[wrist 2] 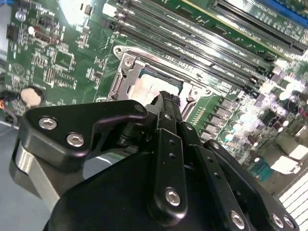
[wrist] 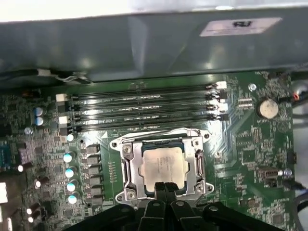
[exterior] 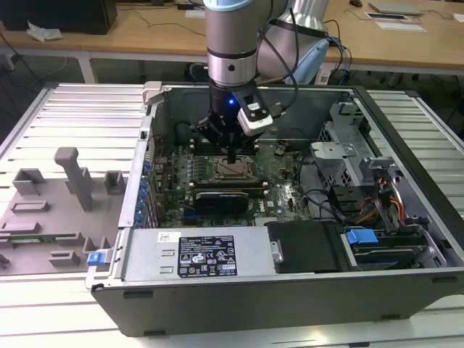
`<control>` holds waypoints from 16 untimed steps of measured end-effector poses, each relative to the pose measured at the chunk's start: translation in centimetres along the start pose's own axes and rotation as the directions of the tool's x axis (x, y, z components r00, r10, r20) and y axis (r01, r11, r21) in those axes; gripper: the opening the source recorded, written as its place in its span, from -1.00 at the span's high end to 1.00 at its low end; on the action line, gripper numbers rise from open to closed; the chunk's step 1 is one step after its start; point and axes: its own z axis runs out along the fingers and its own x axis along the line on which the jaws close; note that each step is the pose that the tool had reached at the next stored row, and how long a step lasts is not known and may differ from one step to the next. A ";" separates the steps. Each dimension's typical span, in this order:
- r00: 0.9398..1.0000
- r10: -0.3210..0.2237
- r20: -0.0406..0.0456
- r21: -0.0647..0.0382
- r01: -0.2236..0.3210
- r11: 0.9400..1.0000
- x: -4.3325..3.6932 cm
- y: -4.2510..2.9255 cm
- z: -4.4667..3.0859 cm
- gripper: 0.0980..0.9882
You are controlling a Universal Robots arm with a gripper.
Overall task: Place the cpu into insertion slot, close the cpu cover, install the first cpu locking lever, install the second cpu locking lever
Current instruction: 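Install the first cpu locking lever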
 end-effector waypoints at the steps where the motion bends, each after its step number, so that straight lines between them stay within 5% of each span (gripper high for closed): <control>1: 1.000 -0.012 0.001 -0.001 0.012 1.000 -0.08 0.01 0.01 0.98; 16: 1.000 -0.017 0.000 -0.001 0.017 1.000 -0.35 -0.01 -0.64 0.98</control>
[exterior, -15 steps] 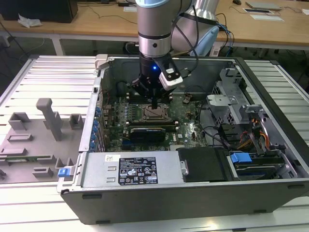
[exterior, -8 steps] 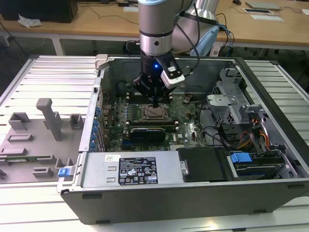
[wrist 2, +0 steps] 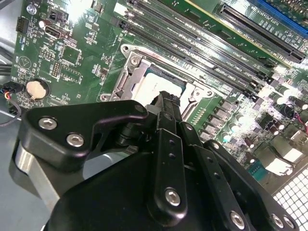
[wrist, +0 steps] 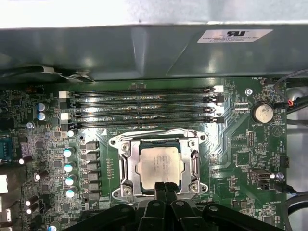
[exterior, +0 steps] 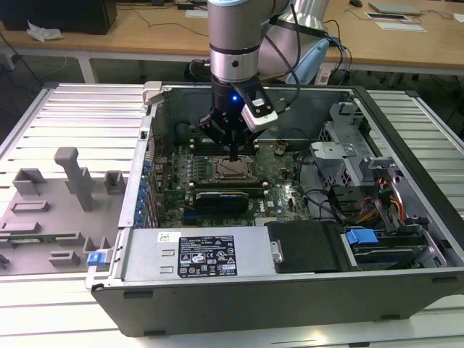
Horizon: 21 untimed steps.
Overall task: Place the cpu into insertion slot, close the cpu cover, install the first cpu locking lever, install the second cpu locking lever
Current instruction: 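Install the second cpu locking lever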
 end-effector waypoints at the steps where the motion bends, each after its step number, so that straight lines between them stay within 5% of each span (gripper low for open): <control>1: 1.000 0.000 0.000 0.000 0.000 1.000 0.00 0.00 -0.03 0.98; 14: 1.000 0.000 0.000 0.000 0.000 1.000 -0.03 -0.08 -0.29 0.98; 21: 1.000 0.000 0.000 0.000 0.000 1.000 -0.06 -0.98 -0.24 0.98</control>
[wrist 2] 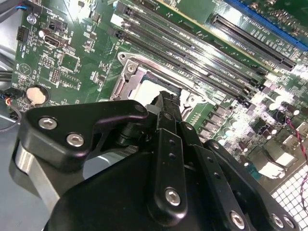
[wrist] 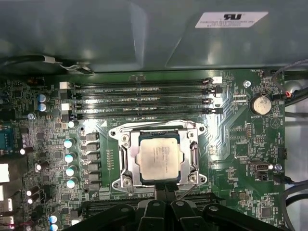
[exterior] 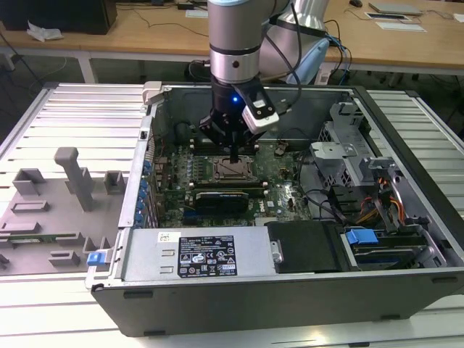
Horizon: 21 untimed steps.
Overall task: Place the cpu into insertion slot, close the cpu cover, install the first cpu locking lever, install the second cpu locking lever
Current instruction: 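Install the second cpu locking lever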
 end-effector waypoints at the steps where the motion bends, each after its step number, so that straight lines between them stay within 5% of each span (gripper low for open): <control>1: 1.000 0.000 0.000 0.000 0.000 1.000 -0.01 -0.13 0.00 0.98; 11: 1.000 0.000 0.000 -0.003 0.000 1.000 -0.08 -1.85 0.08 0.98; 15: 1.000 0.001 -0.001 -0.020 -0.001 1.000 -0.12 -2.62 0.12 0.98; 21: 1.000 0.004 -0.003 -0.063 -0.004 0.998 -0.10 -3.24 0.52 0.98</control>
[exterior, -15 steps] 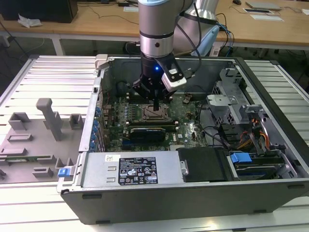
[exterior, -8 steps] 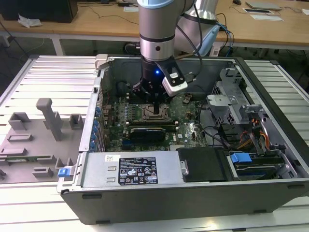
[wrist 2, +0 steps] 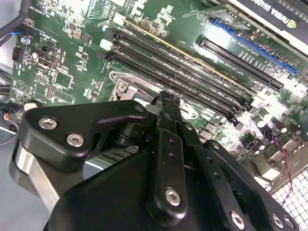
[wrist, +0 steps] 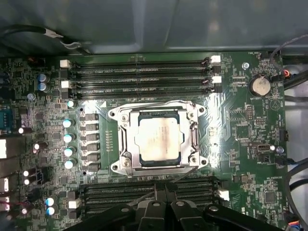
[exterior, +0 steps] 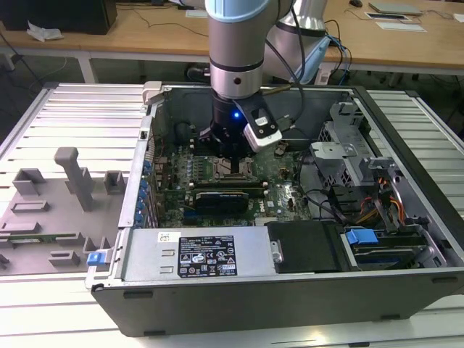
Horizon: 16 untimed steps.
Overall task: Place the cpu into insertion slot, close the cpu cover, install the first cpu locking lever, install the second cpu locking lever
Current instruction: 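Install the second cpu locking lever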
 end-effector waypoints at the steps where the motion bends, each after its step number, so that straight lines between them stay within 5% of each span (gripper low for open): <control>1: 1.000 0.000 0.000 -0.005 0.000 1.000 0.00 -0.02 0.04 0.98; 5: 1.000 0.001 -0.001 -0.023 -0.001 1.000 0.15 -0.07 0.34 0.98; 16: 1.000 0.002 -0.002 -0.032 -0.002 0.999 0.62 -0.12 0.67 0.98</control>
